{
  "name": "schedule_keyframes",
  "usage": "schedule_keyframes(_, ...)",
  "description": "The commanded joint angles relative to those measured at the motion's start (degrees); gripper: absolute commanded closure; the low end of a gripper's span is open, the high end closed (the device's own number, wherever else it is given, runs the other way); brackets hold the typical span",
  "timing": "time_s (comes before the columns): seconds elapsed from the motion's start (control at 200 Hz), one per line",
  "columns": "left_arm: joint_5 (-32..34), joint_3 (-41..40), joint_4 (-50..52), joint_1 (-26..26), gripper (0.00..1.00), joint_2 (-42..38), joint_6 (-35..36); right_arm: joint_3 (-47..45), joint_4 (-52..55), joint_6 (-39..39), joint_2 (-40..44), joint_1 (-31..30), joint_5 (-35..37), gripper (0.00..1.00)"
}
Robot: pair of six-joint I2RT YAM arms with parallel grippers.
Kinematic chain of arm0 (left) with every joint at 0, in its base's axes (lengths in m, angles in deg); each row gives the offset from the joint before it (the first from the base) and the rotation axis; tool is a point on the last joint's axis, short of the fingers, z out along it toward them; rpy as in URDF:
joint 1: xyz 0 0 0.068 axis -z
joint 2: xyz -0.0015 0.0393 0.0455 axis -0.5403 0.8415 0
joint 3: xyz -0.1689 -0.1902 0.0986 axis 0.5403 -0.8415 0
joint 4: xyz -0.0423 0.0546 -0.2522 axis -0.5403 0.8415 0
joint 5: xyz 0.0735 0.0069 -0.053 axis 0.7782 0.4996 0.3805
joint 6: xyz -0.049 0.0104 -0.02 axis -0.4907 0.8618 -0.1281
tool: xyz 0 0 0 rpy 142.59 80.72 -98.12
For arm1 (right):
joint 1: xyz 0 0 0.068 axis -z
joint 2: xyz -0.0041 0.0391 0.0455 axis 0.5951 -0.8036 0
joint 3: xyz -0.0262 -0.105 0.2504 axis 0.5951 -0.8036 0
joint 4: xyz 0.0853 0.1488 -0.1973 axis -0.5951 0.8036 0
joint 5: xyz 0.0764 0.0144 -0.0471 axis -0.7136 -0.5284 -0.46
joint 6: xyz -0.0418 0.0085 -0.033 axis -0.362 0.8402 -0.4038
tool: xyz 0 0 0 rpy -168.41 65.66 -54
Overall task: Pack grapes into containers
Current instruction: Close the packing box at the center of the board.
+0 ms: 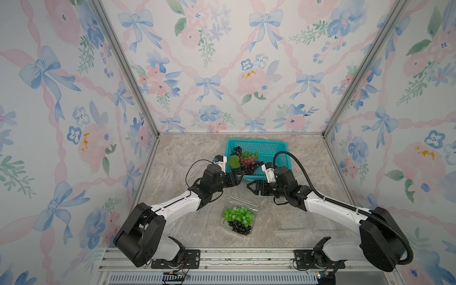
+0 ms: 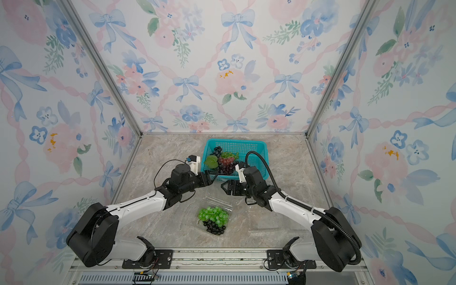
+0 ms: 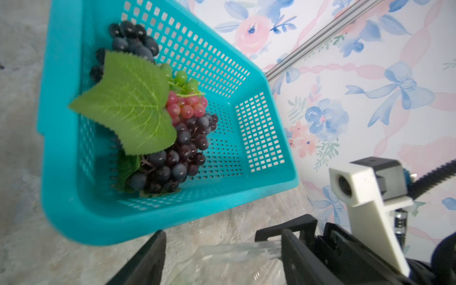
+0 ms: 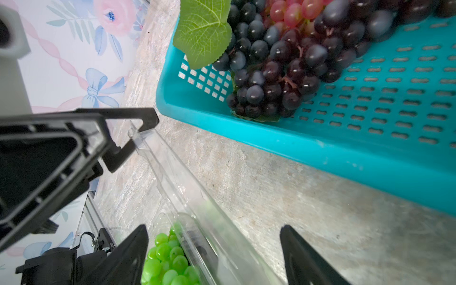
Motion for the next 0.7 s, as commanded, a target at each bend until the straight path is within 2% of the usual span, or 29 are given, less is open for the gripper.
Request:
schedule_keyframes(0.0,-0.83,2.51,-0.09,-0.7,0.25,-1.45,1.52,1.3,2.81,-2.45,1.09,0.72,-4.01,0.17)
schedule_keyframes(0.1,-0.32,3.62,5.64,-2.22,0.25,-5.39,3.69,1.4,3.5,-2.35,2.98,0.7,-6.69,0.17)
schedule_keyframes(0.245,5.48,4.0,17.27,-2.57,0.24,-12.35,9.58,2.25,5.7,-1.99,5.54,-0.37,-10.48,0.16)
schedule_keyframes(0.35,6.12,1.62,21.18,-2.66,0.24,-16.65,9.8,2.59,7.5,-2.06,7.32,-2.18,-11.08,0.15)
schedule_keyframes(0.525,6.71,-1.68,25.91,-2.7,0.24,-22.36,8.79,4.73,12.42,-3.62,7.54,-8.17,-11.76,0.15)
schedule_keyframes(0.695,8.35,-3.43,32.25,-2.71,0.25,-24.61,9.82,5.19,13.46,-2.63,6.9,-14.77,-10.22,0.15)
